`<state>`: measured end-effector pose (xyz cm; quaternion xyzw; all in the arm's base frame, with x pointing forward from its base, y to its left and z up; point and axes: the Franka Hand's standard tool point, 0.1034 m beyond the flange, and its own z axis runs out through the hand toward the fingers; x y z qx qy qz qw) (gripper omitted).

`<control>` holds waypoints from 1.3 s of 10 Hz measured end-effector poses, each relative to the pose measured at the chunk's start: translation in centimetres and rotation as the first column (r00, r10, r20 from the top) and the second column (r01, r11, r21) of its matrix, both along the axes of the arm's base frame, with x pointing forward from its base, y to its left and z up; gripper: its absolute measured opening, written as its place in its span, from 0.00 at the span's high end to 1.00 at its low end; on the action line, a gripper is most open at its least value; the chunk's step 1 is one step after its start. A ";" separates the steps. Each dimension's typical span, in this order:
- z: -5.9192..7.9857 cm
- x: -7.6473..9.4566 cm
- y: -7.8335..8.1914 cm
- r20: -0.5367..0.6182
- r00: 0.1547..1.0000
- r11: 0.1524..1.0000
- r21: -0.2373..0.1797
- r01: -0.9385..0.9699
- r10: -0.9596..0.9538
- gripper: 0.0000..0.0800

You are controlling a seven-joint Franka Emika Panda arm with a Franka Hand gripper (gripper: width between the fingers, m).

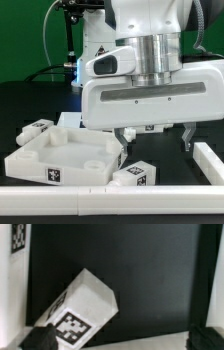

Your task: Assemble square table

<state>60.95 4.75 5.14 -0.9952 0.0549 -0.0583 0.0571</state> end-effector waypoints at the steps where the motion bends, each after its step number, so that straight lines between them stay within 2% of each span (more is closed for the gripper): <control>1: -0.1 0.0 -0.1 -0.004 1.000 1.000 0.003 0.025 -0.025 0.19; 2: -0.3 -0.1 -0.4 -0.016 0.994 0.994 0.008 0.112 -0.112 0.19; 4: -0.4 -0.3 0.3 -0.045 0.956 0.956 0.029 0.292 -0.291 0.19; 5: -0.6 -0.4 0.3 -0.057 0.948 0.948 0.041 0.316 -0.314 0.19; 9: -0.5 -0.4 0.3 -0.053 0.954 0.954 0.040 0.296 -0.294 0.19; 10: -0.9 -0.8 0.2 -0.102 0.930 0.932 0.042 0.359 -0.353 0.19; 13: -1.8 -0.6 -0.1 -0.097 0.913 0.913 0.056 0.404 -0.397 0.19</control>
Offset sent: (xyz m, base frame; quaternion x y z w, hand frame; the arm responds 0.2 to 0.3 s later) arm -0.0151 0.0036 -0.0084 -0.0439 -0.0055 0.3485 0.9363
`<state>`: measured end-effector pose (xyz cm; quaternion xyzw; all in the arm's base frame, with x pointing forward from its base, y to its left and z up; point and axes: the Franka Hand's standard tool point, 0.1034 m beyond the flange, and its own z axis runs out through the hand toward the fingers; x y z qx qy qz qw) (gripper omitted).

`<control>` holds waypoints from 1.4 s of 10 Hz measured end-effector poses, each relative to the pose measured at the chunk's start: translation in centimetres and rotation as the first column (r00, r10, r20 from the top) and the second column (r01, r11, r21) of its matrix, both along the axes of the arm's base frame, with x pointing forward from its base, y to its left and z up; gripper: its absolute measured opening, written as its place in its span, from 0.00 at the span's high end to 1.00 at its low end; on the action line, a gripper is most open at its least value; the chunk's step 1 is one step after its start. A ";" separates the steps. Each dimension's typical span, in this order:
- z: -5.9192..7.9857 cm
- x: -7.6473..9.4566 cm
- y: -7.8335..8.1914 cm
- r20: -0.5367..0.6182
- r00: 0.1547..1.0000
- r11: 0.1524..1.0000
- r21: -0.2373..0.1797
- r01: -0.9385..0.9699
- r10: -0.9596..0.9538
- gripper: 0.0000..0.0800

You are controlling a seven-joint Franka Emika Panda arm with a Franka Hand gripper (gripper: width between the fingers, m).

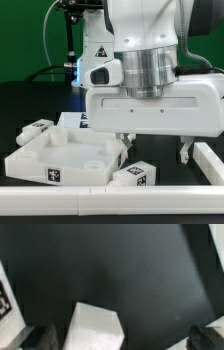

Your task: Assemble square table

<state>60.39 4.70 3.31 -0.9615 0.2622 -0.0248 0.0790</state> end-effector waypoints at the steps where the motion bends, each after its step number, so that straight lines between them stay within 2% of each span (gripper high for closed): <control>1: -0.4 0.0 -0.2 0.002 1.000 1.000 -0.002 -0.005 0.005 0.19; 4: -1.3 0.1 -0.8 0.002 1.000 1.000 -0.008 -0.025 0.025 0.19; 14: -1.8 -0.1 -1.7 0.012 0.993 0.992 -0.025 -0.120 0.121 0.19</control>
Offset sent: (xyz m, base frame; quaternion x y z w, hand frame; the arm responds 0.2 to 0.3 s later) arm 0.0073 -0.0047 -0.0083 0.0047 0.0070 -0.0028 1.0000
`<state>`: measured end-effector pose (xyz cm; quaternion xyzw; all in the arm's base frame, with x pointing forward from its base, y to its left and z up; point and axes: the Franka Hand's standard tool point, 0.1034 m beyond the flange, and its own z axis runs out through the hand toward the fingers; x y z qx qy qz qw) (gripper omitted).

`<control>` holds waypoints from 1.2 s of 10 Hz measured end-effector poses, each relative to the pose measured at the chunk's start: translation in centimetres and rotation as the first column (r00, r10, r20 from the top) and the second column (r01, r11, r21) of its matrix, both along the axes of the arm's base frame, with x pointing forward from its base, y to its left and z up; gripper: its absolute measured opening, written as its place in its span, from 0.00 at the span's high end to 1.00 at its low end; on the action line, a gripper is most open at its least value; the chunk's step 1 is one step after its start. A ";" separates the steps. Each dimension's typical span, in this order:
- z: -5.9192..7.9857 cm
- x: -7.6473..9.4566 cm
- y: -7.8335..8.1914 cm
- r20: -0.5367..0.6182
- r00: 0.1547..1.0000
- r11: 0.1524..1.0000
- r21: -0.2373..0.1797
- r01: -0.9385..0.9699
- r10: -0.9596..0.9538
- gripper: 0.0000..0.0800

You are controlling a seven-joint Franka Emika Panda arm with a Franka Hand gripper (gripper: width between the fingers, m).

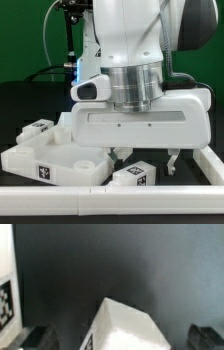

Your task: Assemble square table

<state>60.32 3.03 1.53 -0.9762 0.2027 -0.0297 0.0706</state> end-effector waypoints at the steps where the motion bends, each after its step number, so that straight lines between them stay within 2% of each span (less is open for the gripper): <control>1: 0.0 0.0 0.0 0.000 1.000 1.000 0.000 0.000 0.000 0.34; 2: 0.0 0.0 0.0 -0.001 1.000 1.000 0.000 0.000 0.000 0.51; 3: -0.1 -0.3 0.0 -0.011 1.000 1.000 0.003 0.003 -0.003 0.51; 4: -0.1 -0.3 0.0 -0.011 1.000 1.000 0.003 0.003 -0.003 0.57; 6: 0.0 -0.4 0.1 -0.012 1.000 1.000 0.003 0.002 -0.002 0.57; 7: 1.1 -1.1 1.1 -0.013 1.000 1.000 0.007 0.013 -0.013 0.57; 9: 5.6 -4.9 2.9 -0.008 1.000 1.000 0.005 0.014 -0.014 0.60; 10: 6.2 -5.9 3.0 -0.009 1.000 1.000 0.003 0.008 -0.008 0.60; 11: 5.4 -5.6 2.8 -0.015 1.000 1.000 0.001 0.006 -0.006 0.60; 12: 5.3 -5.5 2.8 -0.016 1.000 1.000 0.001 0.006 -0.006 0.60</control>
Offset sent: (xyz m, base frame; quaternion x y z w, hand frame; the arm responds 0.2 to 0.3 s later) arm 0.0000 0.0000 0.0000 0.0000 0.0000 0.0000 1.0000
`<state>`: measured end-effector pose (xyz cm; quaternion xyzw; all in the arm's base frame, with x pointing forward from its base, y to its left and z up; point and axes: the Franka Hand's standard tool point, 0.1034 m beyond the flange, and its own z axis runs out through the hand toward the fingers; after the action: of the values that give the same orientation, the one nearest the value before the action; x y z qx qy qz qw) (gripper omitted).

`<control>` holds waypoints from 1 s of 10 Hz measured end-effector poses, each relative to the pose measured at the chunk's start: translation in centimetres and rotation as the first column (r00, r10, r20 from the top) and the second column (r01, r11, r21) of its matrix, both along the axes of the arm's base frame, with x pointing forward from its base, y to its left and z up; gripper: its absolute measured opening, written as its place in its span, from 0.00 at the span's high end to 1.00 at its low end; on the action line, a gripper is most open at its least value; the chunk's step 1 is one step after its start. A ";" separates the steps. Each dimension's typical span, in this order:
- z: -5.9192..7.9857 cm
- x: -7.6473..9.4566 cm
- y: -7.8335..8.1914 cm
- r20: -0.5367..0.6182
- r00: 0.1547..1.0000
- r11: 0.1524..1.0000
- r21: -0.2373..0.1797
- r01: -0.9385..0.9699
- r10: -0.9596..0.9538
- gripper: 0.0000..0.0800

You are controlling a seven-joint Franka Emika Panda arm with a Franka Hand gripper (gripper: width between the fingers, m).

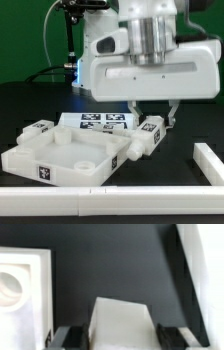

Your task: Assemble square table

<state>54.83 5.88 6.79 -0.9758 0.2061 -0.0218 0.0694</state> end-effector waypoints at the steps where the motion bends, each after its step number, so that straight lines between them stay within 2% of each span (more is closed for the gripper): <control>1: 0.0 0.0 0.0 0.000 1.000 1.000 0.000 -0.001 0.001 0.60; 2: 0.1 -0.3 0.4 -0.003 1.000 1.000 0.002 0.021 -0.021 0.60; 3: 0.1 -2.2 1.9 -0.012 0.997 0.997 0.002 0.081 -0.081 0.60; 4: 0.2 -5.0 3.1 -0.036 0.995 0.995 -0.004 0.096 -0.096 0.60; 5: 1.1 -6.1 3.9 -0.027 0.993 0.993 -0.004 0.119 -0.119 0.60; 6: 0.8 -8.5 5.3 0.002 0.993 0.993 -0.012 0.114 -0.114 0.60; 7: 0.5 -9.3 5.5 -0.011 0.996 0.996 -0.018 0.088 -0.088 0.60; 10: 0.5 -9.1 5.6 -0.008 0.996 0.996 -0.017 0.086 -0.086 0.61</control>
Offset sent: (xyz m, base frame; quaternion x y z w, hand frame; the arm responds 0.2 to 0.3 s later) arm -0.1000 0.0377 -0.0011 -0.0357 -0.0073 0.1217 0.9919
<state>45.72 11.51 7.24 -0.9667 0.2480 -0.0220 0.0594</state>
